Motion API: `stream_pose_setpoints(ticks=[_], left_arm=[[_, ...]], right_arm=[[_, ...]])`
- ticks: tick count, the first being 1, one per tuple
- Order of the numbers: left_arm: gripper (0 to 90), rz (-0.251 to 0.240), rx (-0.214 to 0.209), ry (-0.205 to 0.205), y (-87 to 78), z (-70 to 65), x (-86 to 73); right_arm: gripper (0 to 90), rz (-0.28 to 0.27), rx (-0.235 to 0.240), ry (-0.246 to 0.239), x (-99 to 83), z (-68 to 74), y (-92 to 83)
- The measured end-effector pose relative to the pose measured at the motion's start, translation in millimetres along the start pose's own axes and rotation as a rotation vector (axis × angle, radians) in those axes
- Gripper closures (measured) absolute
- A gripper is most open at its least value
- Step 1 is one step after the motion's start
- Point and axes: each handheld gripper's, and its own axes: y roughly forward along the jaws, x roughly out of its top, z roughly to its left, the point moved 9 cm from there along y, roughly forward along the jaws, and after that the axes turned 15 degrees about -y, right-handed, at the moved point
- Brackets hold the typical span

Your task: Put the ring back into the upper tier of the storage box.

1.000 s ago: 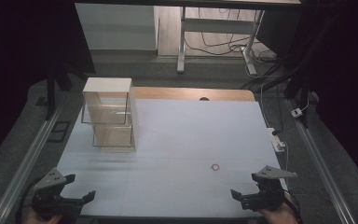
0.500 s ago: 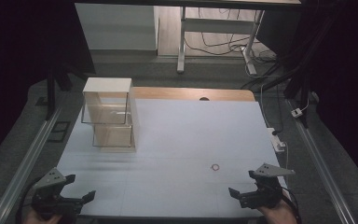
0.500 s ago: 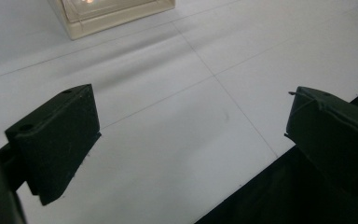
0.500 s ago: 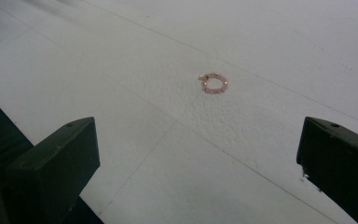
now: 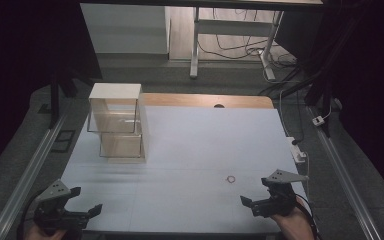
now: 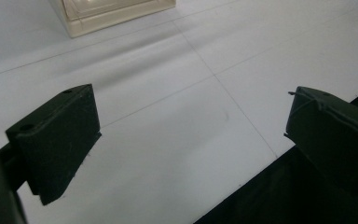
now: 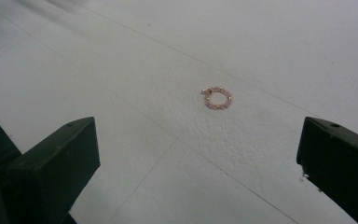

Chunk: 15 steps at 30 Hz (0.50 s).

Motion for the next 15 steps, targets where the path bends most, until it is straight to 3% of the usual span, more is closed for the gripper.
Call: stream_pose_setpoints(ticks=[9, 15], left_arm=[[2.8, -0.001, -0.001, -0.006, 0.1, 0.6, 0.3], [2.9, 0.0, -0.004, -0.007, 0.1, 0.6, 0.4]], right_arm=[[0.0, 0.024, -0.025, -0.004, 5.6, -8.3, 11.4], [0.0, 0.083, -0.042, -0.014, 3.7, -14.0, 24.3]])
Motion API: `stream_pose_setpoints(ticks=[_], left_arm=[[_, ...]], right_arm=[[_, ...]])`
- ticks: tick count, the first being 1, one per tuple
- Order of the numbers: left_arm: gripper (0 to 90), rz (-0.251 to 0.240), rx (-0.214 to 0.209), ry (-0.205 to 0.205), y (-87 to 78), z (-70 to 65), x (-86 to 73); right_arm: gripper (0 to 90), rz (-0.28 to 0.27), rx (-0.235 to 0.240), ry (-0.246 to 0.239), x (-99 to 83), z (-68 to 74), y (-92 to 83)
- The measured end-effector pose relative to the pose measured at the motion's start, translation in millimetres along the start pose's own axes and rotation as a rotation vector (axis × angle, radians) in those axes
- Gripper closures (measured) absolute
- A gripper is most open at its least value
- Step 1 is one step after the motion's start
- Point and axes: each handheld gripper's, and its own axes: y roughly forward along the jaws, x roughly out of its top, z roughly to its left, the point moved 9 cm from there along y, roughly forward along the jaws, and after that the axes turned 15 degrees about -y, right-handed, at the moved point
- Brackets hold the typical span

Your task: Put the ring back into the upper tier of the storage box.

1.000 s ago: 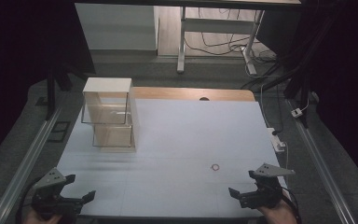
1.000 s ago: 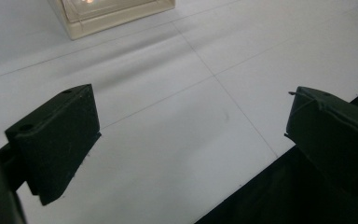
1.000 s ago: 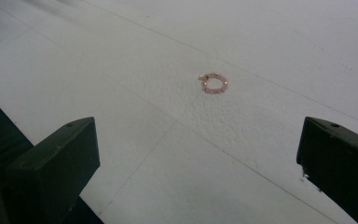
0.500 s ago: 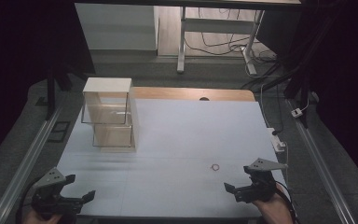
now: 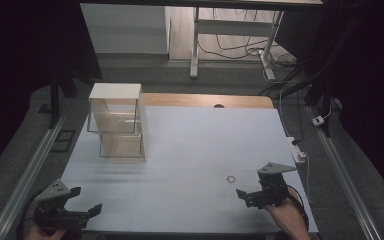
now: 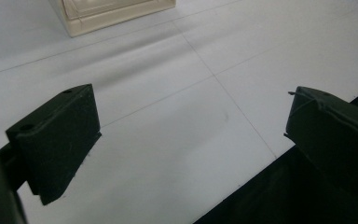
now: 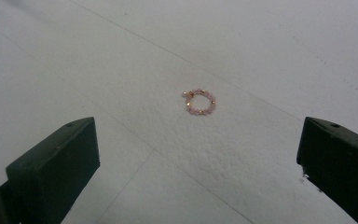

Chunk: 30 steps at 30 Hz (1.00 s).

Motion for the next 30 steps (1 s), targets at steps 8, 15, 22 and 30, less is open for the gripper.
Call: stream_pose_setpoints(ticks=[8, 15, 22, 30], left_arm=[[2.8, 0.0, -0.001, 0.0, 0.1, 0.0, 0.1], [2.8, 0.001, -0.003, 0.001, 0.4, -0.1, 0.3], [2.8, 0.003, -0.005, 0.002, 0.7, -0.1, 0.5], [2.8, 0.003, -0.007, 0.001, 0.8, -0.3, 0.6]], right_arm=[[0.0, 0.053, -0.024, 0.015, -1.8, -10.8, 17.3], [0.0, 0.078, -0.041, 0.029, -1.7, -22.2, 32.1], [0.0, 0.089, -0.074, 0.023, 3.1, -34.6, 44.5], [0.0, 0.128, -0.066, 0.004, 3.6, -41.0, 59.8]])
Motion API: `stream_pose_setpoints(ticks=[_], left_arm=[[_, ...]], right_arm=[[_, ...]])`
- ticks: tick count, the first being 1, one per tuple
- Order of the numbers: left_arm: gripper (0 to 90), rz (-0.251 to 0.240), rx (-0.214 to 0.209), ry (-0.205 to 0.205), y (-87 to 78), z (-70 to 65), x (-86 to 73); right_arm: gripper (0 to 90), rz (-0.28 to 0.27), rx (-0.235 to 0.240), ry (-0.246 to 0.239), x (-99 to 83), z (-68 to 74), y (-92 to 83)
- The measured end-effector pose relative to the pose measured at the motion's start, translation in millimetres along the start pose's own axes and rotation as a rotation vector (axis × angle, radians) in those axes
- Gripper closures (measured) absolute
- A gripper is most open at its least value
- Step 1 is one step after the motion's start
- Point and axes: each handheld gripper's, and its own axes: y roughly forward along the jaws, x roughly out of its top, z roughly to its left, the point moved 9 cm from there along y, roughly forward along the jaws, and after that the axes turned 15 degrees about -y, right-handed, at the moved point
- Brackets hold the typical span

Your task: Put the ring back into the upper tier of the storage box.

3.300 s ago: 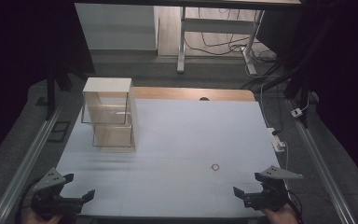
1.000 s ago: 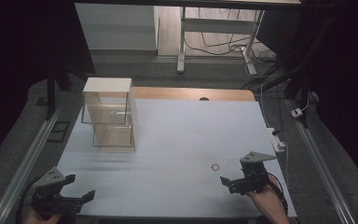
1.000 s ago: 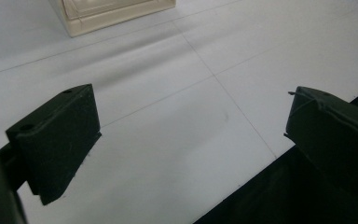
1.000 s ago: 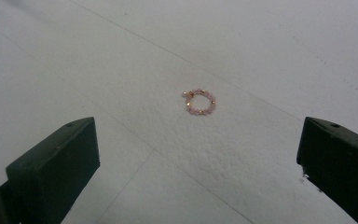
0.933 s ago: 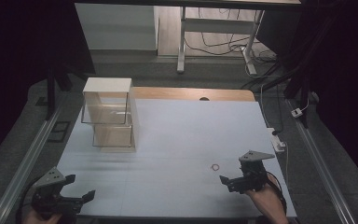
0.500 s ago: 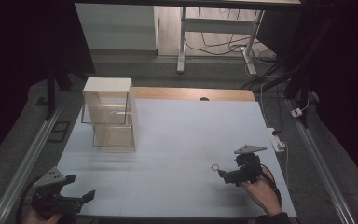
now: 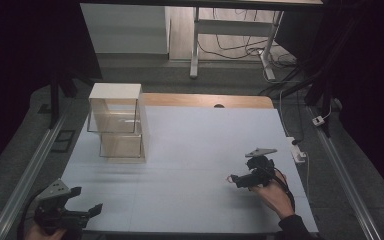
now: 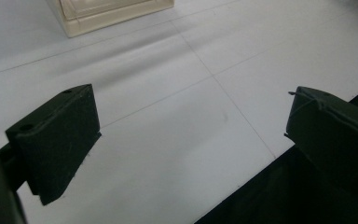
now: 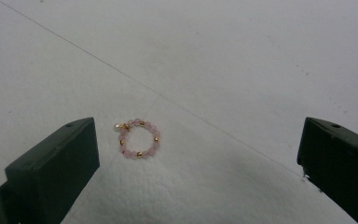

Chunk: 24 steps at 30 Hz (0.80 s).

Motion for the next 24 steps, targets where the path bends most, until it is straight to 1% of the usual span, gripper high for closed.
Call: stream_pose_setpoints(ticks=[1, 4, 9, 16, 17, 19, 20, 21, 22, 23, 24], left_arm=[[2.7, 0.0, 0.0, 0.0, 0.0, 0.0, 0.0], [2.7, 0.0, -0.001, 0.0, 0.0, 0.0, 0.1], [2.7, 0.001, -0.004, 0.001, 0.1, -0.1, 0.2], [2.7, 0.002, -0.006, 0.0, 0.2, 0.0, 0.3], [2.7, 0.002, -0.006, 0.0, 0.2, 0.0, 0.3], [2.7, 0.002, -0.006, -0.001, 0.2, 0.0, 0.3], [2.7, 0.001, -0.006, -0.002, 0.2, 0.0, 0.3], [2.7, 0.002, -0.008, -0.002, 0.2, 0.0, 0.3], [2.7, 0.002, -0.008, -0.002, 0.2, 0.0, 0.3], [2.7, 0.002, -0.008, -0.002, 0.2, 0.0, 0.3], [2.7, 0.002, -0.008, -0.002, 0.2, 0.0, 0.3]], right_arm=[[0.0, 0.013, 0.002, -0.01, 0.3, -0.8, 5.0], [0.0, 0.028, 0.004, -0.023, 1.0, -2.5, 11.3], [0.0, 0.05, 0.003, -0.021, 0.2, -5.7, 21.4], [0.0, 0.097, -0.017, -0.033, -5.8, -12.7, 34.0], [0.0, 0.107, -0.017, -0.04, -7.1, -12.9, 35.7], [0.2, 0.109, -0.002, -0.034, -7.6, -12.9, 36.3], [0.2, 0.109, -0.002, -0.034, -7.6, -12.9, 36.3], [4.4, 0.102, 0.016, -0.038, -7.3, -11.8, 35.7], [7.7, 0.097, 0.025, -0.049, -6.6, -10.9, 34.9], [7.7, 0.097, 0.025, -0.049, -6.6, -10.9, 34.9], [18.4, 0.095, 0.041, -0.074, -4.4, -7.0, 32.2]])
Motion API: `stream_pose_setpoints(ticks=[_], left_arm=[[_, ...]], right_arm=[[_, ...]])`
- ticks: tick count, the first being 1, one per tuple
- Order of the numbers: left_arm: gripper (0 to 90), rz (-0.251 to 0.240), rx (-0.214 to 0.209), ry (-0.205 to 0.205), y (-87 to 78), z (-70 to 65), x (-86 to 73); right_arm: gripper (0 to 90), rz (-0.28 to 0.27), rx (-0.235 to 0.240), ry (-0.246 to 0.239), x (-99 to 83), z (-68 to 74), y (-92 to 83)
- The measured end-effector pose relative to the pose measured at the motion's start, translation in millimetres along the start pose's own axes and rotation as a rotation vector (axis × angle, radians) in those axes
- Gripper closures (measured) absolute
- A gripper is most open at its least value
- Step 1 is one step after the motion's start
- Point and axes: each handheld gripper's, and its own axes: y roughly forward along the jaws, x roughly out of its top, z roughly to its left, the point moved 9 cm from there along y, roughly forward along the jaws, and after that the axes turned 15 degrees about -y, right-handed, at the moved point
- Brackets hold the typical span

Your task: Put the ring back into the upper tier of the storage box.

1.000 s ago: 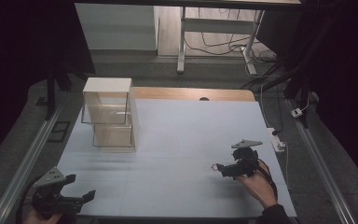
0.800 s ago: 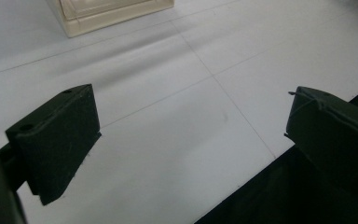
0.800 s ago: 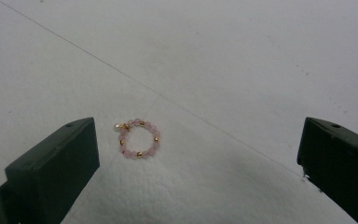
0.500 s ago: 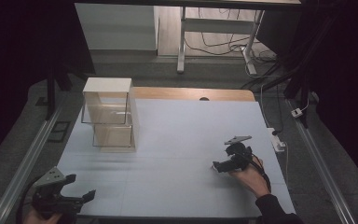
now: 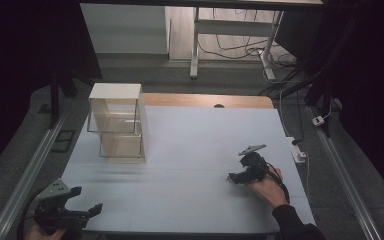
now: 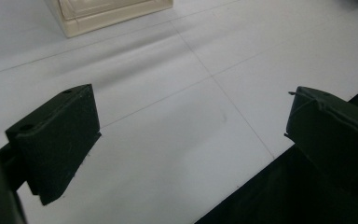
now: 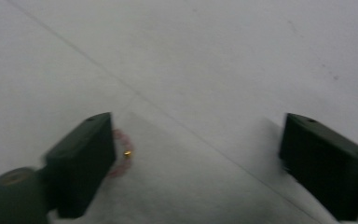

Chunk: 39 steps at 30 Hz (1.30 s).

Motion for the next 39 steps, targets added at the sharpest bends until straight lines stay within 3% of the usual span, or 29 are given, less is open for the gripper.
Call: stream_pose_setpoints(ticks=[1, 2, 3, 4, 6, 7, 10, 15, 22, 25, 39], left_arm=[[2.7, 0.0, 0.0, 0.0, -0.1, 0.1, 0.0], [2.7, 0.0, 0.0, 0.0, -0.1, 0.1, 0.0], [2.7, 0.0, 0.0, 0.0, -0.1, 0.1, -0.1], [2.7, 0.0, 0.0, 0.0, -0.1, 0.1, -0.1], [2.7, 0.0, 0.0, 0.0, -0.1, 0.1, -0.1], [2.7, -0.001, 0.0, 0.0, -0.2, 0.1, -0.1], [2.7, 0.0, 0.0, 0.0, -0.1, 0.1, -0.1], [2.8, 0.0, 0.001, 0.001, 0.0, 0.1, -0.1], [2.8, 0.001, 0.003, 0.001, 0.1, 0.0, -0.2], [2.8, 0.001, 0.001, -0.002, 0.0, 0.2, 0.0], [2.1, -0.003, 0.008, -0.016, -0.1, 1.8, 0.4]], right_arm=[[26.6, 0.001, 0.012, -0.019, 1.3, 2.8, -2.0], [26.6, 0.001, 0.012, -0.019, 1.3, 2.8, -2.0], [33.9, -0.005, 0.027, -0.037, 3.0, 5.7, -3.6], [48.8, -0.002, 0.043, -0.06, 5.2, 10.2, -6.0], [62.1, -0.002, 0.058, -0.079, 6.7, 14.8, -7.7], [62.1, -0.002, 0.058, -0.079, 6.7, 14.8, -7.7], [85.9, 0.002, 0.078, -0.09, 7.3, 20.6, -9.3], [86.9, 0.002, 0.092, -0.035, 7.0, 19.8, -9.3], [86.9, -0.001, 0.101, -0.008, 7.2, 19.3, -10.2], [87.0, -0.041, 0.13, 0.043, 10.9, 17.0, -14.7], [86.9, -0.202, 0.173, 0.006, 43.1, 28.9, -42.6]])
